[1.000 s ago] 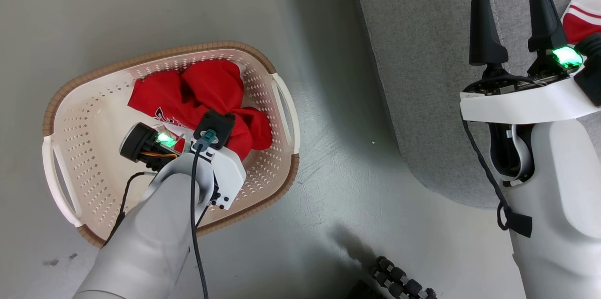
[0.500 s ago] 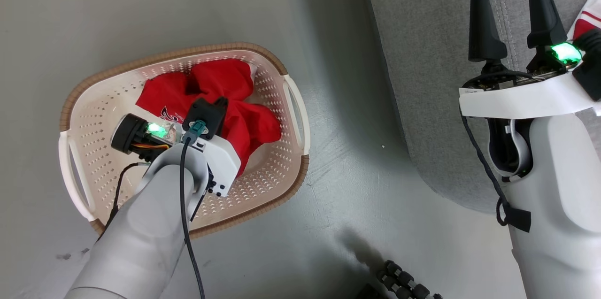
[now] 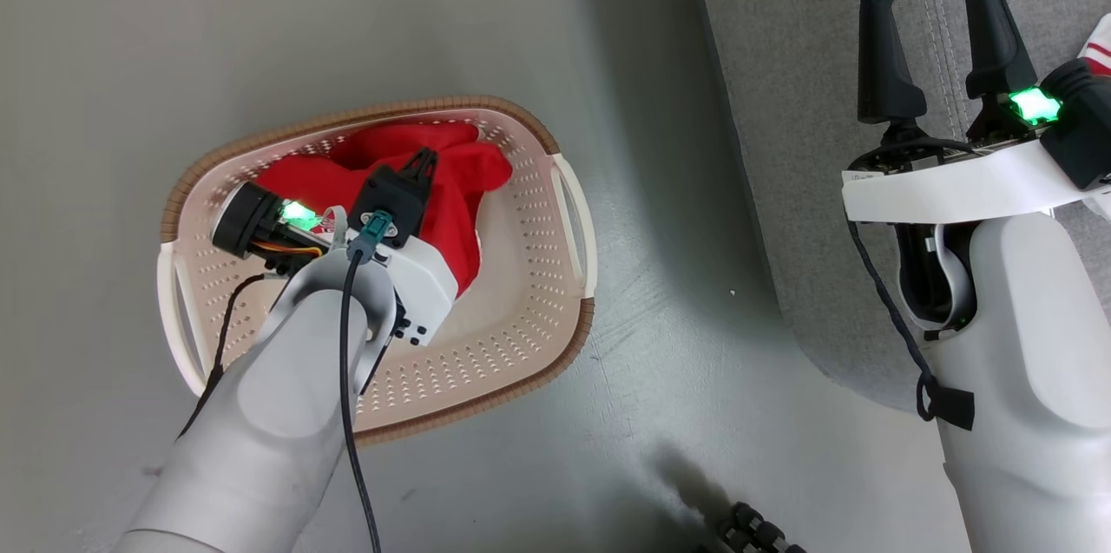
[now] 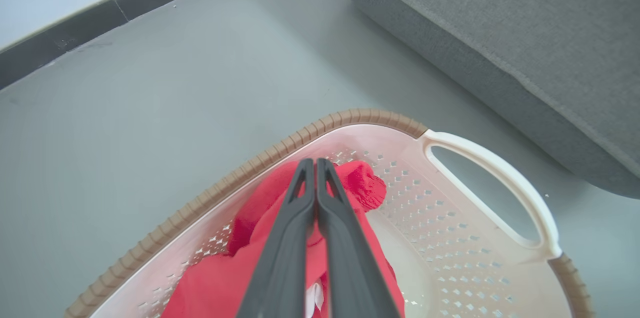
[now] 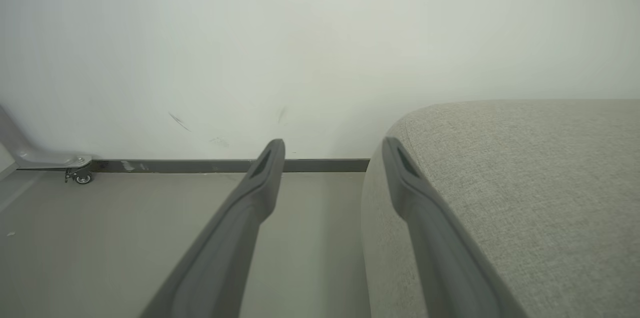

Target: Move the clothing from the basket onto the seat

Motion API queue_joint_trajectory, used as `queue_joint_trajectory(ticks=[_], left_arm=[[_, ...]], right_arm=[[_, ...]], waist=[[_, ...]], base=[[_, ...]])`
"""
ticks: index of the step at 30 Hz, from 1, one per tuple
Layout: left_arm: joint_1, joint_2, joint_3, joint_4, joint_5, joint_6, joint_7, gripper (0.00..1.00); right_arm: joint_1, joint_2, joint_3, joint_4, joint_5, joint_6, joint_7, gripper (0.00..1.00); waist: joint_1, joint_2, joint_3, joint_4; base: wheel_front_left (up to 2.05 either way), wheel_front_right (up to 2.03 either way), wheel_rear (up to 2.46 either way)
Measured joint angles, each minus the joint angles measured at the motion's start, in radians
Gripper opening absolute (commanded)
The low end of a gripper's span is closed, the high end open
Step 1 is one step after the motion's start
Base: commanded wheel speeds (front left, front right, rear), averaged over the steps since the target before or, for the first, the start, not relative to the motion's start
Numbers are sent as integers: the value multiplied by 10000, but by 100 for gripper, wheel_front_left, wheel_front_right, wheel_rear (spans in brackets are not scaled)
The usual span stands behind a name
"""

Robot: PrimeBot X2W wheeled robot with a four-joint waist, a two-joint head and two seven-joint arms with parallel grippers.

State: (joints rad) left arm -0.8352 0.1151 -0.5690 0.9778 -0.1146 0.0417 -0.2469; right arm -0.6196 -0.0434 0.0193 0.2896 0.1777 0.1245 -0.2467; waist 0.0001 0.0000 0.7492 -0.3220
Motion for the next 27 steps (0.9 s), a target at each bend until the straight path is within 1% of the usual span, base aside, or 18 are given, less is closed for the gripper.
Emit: queue_joint_trajectory(ticks=[4,13,18,23,27], left_arm=[[144,81,-44,-596,81,31,0,0],[523,213,-217,-1453,219,21,0,0],[767,401,-222,-2046,215,10,0,0],[787,535,-77,-2683,201,12,-2,0],[933,688,-36,-3218,201,23,-2,0]], right_arm=[[7,-2,0,104,-65,0,-4,100],[49,-27,35,414,-272,0,-10,100],[114,-71,460,692,-621,0,-10,100],[268,-226,606,802,-642,0,-8,100],[273,-261,1003,846,-616,0,4,100]], waist=[[0,0,-186,120],[0,0,-666,405],[0,0,-982,602],[0,0,-1238,752],[0,0,-1451,861]], base=[[0,0,0],[0,0,0],[0,0,0],[0,0,0],[0,0,0]])
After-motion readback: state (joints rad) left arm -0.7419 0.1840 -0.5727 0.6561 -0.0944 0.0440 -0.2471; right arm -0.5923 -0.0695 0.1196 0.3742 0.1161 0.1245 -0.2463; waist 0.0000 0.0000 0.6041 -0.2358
